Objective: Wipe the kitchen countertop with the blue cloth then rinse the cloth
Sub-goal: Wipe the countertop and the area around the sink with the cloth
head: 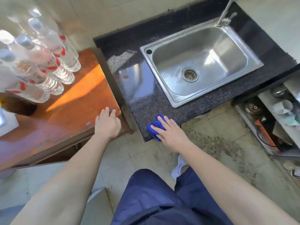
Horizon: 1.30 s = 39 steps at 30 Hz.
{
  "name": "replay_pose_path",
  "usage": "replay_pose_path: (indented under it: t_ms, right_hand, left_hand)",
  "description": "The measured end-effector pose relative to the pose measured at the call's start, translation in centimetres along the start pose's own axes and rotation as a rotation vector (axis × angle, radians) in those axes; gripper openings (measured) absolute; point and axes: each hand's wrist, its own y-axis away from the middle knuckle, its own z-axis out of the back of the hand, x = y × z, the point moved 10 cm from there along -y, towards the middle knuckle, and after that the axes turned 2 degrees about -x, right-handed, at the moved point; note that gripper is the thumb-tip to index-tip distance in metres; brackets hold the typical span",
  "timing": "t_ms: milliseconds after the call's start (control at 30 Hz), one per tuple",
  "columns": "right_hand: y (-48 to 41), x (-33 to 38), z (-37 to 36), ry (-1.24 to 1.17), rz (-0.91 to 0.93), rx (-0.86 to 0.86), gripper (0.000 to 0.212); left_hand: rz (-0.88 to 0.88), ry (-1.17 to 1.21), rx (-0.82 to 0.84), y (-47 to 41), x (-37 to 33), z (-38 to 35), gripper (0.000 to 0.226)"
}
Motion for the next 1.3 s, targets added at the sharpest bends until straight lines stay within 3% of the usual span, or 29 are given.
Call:
replay_pose_path:
  t_ms: [167, 600, 700, 833, 1100, 1233, 1300]
  right_hand:
    - [-3.7, 0.2, 1.4, -0.029, 0.071, 0.087, 0.05]
    - [-27.8, -1.3, 9.3, -0.043, 0.294, 0.044, 0.058]
    - [-30.5, -0.2, 9.8, -0.06, 0.259, 0.055, 0.059]
    - [-26.6, 1.7, 8.2, -0.047, 0.257, 0.036, 0.061]
    - [-5.7, 0.1, 0.8, -0.166, 0.49, -0.023, 0.053]
    - [-0.6, -6.1, -0.6, -0.067, 0.427, -0.031, 0.053]
    - [1.3, -10.8, -1.2, -0.045, 0.291, -0.023, 0.056]
  left_hand:
    - [0.06, 0.049, -0.027, -1.3, -0.7, 1.6, 0.055]
    - [0.317, 0.025, 0.003, -4.2, -1.7, 0.2, 0.059]
    - [0.332, -0.016, 0.019, -4.3, -1.6, -0.1, 0.06]
    - [0.364, 0.02, 0.029, -4.5, -1.4, -0.3, 0.06]
    - [0.373, 0.027, 0.086, -4.9, -1.3, -0.3, 0.061]
    - [0.382, -0.039, 0.175, -4.6, -1.6, -0.3, 0.062]
    - [0.39, -0.029, 0.213, -4.1, -2.5, -0.1, 0.062]
